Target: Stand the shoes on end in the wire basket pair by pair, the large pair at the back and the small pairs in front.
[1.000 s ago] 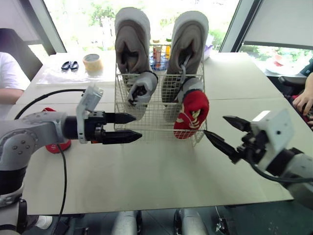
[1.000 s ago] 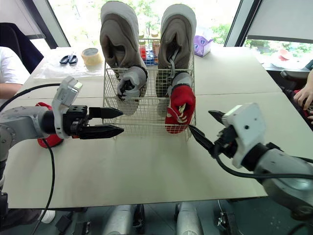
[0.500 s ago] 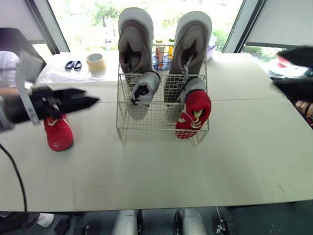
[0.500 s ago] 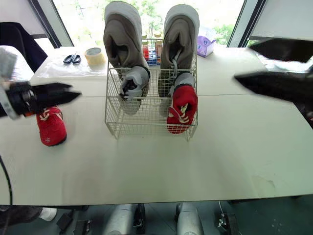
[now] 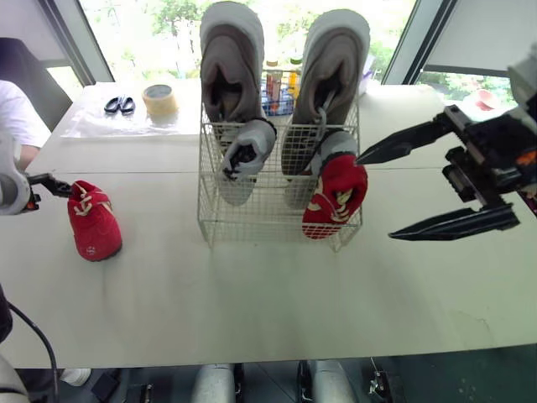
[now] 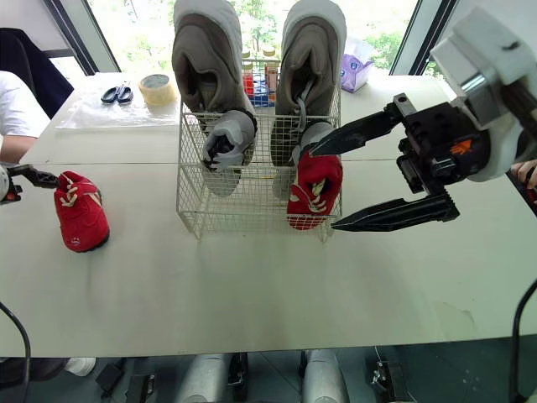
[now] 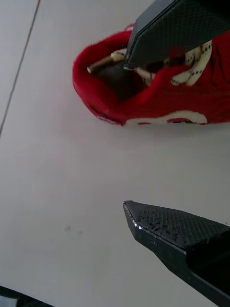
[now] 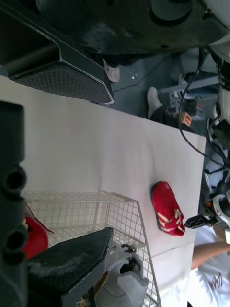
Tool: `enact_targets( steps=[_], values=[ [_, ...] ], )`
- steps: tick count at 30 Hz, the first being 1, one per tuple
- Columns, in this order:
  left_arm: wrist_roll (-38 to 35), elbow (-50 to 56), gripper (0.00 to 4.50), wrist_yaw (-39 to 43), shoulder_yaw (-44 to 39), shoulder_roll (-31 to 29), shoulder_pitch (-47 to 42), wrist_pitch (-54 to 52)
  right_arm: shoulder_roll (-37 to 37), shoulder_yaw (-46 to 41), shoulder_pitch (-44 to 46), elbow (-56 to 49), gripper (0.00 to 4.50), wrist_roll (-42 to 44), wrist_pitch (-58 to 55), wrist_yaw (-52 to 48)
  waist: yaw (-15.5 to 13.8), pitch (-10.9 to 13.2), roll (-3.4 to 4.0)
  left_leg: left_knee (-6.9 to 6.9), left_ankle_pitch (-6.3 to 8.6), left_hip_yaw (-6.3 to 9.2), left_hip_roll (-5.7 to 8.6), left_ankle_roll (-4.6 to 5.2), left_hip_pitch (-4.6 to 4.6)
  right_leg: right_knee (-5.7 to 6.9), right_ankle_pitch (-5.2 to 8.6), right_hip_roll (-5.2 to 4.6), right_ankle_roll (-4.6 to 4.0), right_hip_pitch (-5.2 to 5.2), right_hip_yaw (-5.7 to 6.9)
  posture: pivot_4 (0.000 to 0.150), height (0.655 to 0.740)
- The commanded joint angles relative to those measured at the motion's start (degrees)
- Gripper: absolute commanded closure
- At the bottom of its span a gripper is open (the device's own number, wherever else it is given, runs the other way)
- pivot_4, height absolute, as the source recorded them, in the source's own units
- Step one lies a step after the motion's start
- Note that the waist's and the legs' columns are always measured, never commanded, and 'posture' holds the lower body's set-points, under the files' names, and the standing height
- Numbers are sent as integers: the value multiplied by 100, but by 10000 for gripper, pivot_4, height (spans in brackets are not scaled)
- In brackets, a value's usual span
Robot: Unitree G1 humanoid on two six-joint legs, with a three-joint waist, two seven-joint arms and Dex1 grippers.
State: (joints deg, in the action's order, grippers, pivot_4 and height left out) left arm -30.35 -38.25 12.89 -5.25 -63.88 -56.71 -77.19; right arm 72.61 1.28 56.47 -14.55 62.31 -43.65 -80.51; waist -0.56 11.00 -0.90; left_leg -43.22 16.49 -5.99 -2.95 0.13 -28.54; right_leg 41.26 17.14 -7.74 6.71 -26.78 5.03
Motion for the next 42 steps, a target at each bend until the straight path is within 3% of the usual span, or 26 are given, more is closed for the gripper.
enact_targets(
  steps=[1,10,13,20,21,26,29,30,32,34,38,42],
  values=[
    [427,-475,0,345,122,69,-345,104,-58,-206,119,-101,271,-122,-195,-110,-9,-4,-8,-1,-1,1,-1,-2,1,3,0,0,0,2,3,1500,6675],
    [1624,-2394,0,1402,906,549,-1204,730,-110,-828,-288,-461,271,75,-785,382,-12,-10,-17,-6,-2,0,-2,-4,15,14,-1,-1,-1,12,5,1500,6675],
    [2016,-2824,7668,1755,1086,727,-1304,1233,-153,-1011,-418,-546,0,159,-934,579,-9,-11,-17,-7,-2,-1,-1,-4,18,14,-1,-2,-1,16,5,1500,6675],
    [2432,-3261,41609,1905,948,924,-1603,1585,-143,-1216,-656,-657,0,149,-1082,760,5,-13,-15,-11,-5,0,-2,-10,38,34,-1,-3,-2,26,3,1500,6675],
    [2431,-3257,44514,1878,859,915,-1644,1627,-146,-1214,-680,-655,0,120,-1075,753,7,-13,-15,-11,-5,1,-3,-10,38,37,-1,-3,-3,24,3,1500,6675],
    [2262,-2884,44514,1882,336,798,-2054,1571,-218,-1143,-649,-415,0,-70,-1043,808,-7,-8,-24,-29,-5,7,-4,-10,15,48,0,-2,-3,7,3,1500,6675],
    [1906,-1746,44514,1858,-275,627,-1960,1223,-341,-1084,-450,-157,0,-209,-1066,1011,6,0,-39,-55,0,8,-6,-1,0,55,0,-4,-2,4,4,1500,6675],
    [1802,-498,44514,1674,-717,628,-1418,1303,-385,-1078,-411,-62,0,-255,-1067,1059,13,2,-44,-63,1,9,-8,0,-4,59,0,-4,-2,1,4,1500,6675],
    [1691,2411,44514,724,-2364,1327,-662,1197,-465,-1017,-451,110,0,-448,-972,1060,49,1,-43,-62,4,9,-11,3,-1,58,-1,-15,-2,2,0,1500,6675],
    [1600,4051,44514,43,-3242,1985,-480,1010,-540,-934,-457,233,0,-618,-875,1006,19,-2,-57,-64,4,28,-21,3,0,55,-2,-28,0,10,4,1500,6675],
    [434,6667,44514,95,-2971,3426,-483,1393,-806,-679,-185,612,0,-950,-707,810,-19,-4,-57,-77,5,14,0,6,10,55,-6,-28,8,32,8,1500,6675],
    [-138,7456,44514,-130,-2830,4013,-413,1278,-828,-588,-47,799,0,-1137,-731,618,-10,-7,-51,-84,5,19,2,6,23,67,-6,-26,8,44,12,1500,6675]
  ],
)
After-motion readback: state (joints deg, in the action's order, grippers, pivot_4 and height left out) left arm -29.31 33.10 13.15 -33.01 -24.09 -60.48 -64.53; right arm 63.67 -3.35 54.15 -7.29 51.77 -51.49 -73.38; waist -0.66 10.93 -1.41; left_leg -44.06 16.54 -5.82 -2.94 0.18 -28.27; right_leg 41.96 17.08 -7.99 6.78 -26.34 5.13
